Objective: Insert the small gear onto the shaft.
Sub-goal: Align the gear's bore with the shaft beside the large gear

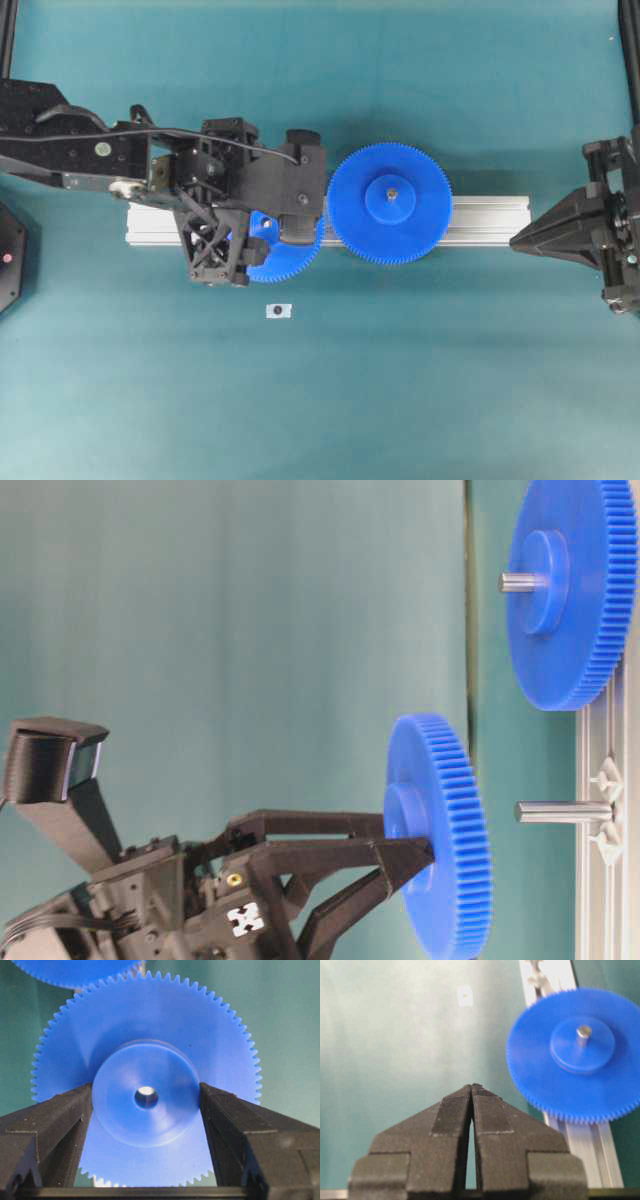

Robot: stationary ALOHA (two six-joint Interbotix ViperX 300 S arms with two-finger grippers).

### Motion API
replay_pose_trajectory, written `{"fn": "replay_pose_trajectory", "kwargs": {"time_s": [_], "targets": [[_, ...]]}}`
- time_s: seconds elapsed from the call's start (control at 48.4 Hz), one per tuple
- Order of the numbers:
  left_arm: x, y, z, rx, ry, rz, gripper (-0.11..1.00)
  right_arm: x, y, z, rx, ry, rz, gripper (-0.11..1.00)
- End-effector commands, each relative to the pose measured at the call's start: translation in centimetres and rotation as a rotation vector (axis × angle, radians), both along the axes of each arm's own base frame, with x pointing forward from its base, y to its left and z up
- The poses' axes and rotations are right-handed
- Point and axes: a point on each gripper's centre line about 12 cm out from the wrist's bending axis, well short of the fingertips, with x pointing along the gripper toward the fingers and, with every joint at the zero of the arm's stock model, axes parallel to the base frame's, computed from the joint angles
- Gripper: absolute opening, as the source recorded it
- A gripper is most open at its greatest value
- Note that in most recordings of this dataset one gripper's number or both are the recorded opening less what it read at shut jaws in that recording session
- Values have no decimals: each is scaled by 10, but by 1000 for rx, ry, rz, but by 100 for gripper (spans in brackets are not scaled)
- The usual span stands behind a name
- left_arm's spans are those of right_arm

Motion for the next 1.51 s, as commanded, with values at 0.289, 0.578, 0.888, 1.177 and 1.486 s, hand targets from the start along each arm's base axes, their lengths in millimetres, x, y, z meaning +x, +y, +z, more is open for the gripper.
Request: {"fn": "replay_pose_trajectory", "kwargs": {"time_s": [0.289, 0.578, 0.888, 1.177, 1.486], "targets": [[18, 16, -26, 14, 4, 16, 71, 2, 1, 4, 7, -36, 0, 6], [19, 22, -37, 43, 36, -20, 71, 1, 1, 3, 7, -36, 0, 6], [17, 29, -43, 38, 59, 2, 71, 0, 1, 4, 9, -41, -1, 6], [13, 32, -44, 38, 71, 6, 71, 0, 1, 4, 9, -39, -1, 6], [10, 31, -38, 39, 72, 5, 71, 0, 1, 3, 8, -38, -1, 6]]}}
